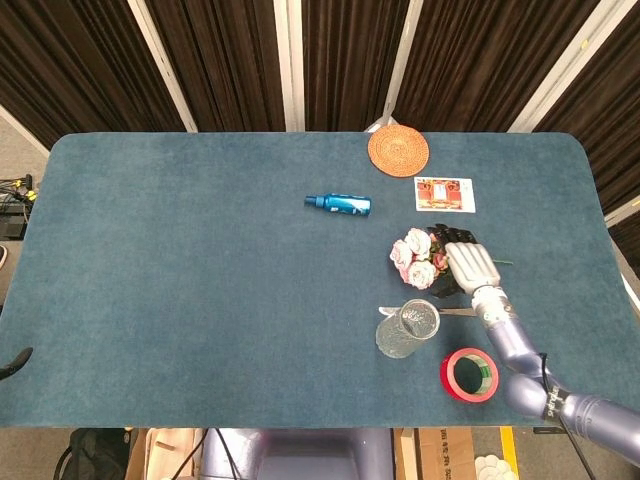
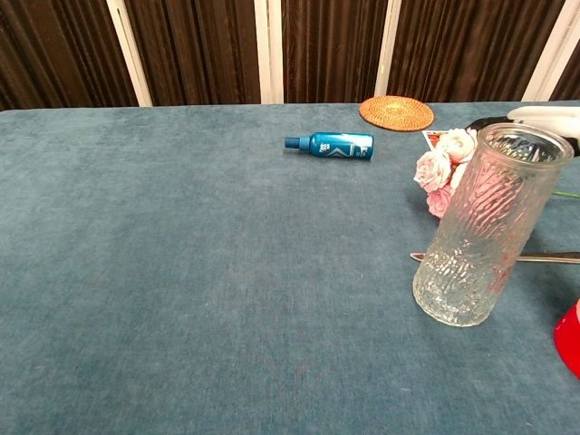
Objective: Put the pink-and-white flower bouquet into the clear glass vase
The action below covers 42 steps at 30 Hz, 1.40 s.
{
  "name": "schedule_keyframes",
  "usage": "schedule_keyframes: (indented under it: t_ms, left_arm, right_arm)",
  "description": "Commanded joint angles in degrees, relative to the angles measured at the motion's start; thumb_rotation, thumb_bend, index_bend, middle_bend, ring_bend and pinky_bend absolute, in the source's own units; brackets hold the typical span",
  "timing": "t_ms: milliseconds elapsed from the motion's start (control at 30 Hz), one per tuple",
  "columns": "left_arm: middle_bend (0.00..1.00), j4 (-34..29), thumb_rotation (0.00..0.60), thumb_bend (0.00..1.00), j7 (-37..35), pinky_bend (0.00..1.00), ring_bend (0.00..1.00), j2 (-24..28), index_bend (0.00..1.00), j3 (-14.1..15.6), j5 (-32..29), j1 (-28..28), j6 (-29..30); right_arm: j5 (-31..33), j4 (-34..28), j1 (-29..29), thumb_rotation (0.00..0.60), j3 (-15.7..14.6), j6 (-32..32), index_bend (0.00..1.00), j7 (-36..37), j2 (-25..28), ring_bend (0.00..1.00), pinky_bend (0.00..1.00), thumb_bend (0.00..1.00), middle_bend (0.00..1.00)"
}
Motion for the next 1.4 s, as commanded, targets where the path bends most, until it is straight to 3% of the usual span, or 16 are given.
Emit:
schedule_keyframes:
  t_ms: [33, 367, 533, 800, 1167, 1267, 1400]
  left_arm:
    - [0.00, 0.0, 0.600, 0.22, 0.1, 0.04, 0.00, 0.0, 0.09, -0.1, -0.1, 0.0, -0.1]
    - [0.00, -0.4, 0.600, 0.22, 0.5, 0.04, 0.00, 0.1, 0.10, 0.2, -0.3, -0.3, -1.0]
    - [0.00, -0.6, 0.600, 0.22, 0.7, 0.04, 0.00, 0.1, 0.10, 0.7, 0.6, -0.4, -1.3]
    - [0.00, -0.9, 0.600, 0.22, 1.3, 0.04, 0.00, 0.1, 0.10, 1.2, 1.1, -0.7, -1.9]
    - [0.00, -0.9, 0.600, 0.22, 0.7, 0.05, 0.00, 0.3, 0.12, 1.6, 1.8, -0.9, -2.2]
    - [0.00, -0.8, 0.600, 0.22, 0.6, 0.05, 0.00, 0.4, 0.12, 1.6, 1.7, -0.9, -2.2]
    - [0.00, -0.9, 0.600, 0.22, 0.3, 0.05, 0.00, 0.5, 0.12, 1.7, 1.7, -0.9, -2.3]
  right_arm:
    - [1.6, 1.2, 1.4, 0.600, -0.2, -0.3, 0.01, -1.3, -1.5, 0.01, 0.00, 0.14, 0.04]
    - [6.3, 7.8, 4.3, 0.600, -0.6, -0.5, 0.04, -2.6, -6.4, 0.05, 0.00, 0.14, 0.06]
    - [6.8, 9.5, 4.9, 0.600, -0.9, -2.1, 0.07, -1.7, -7.1, 0.13, 0.00, 0.14, 0.11]
    - [5.7, 12.1, 5.7, 0.600, -1.4, -1.8, 0.27, -1.5, -8.7, 0.35, 0.01, 0.14, 0.30]
    - [3.9, 13.7, 5.8, 0.600, -1.2, 0.3, 0.45, -1.1, -9.7, 0.48, 0.12, 0.24, 0.42]
    - [4.1, 12.1, 5.5, 0.600, 0.1, -1.1, 0.47, 1.6, -7.9, 0.48, 0.12, 0.26, 0.43]
    - [2.1, 7.8, 4.2, 0.600, 4.7, -4.7, 0.47, 11.5, -2.7, 0.48, 0.12, 0.26, 0.43]
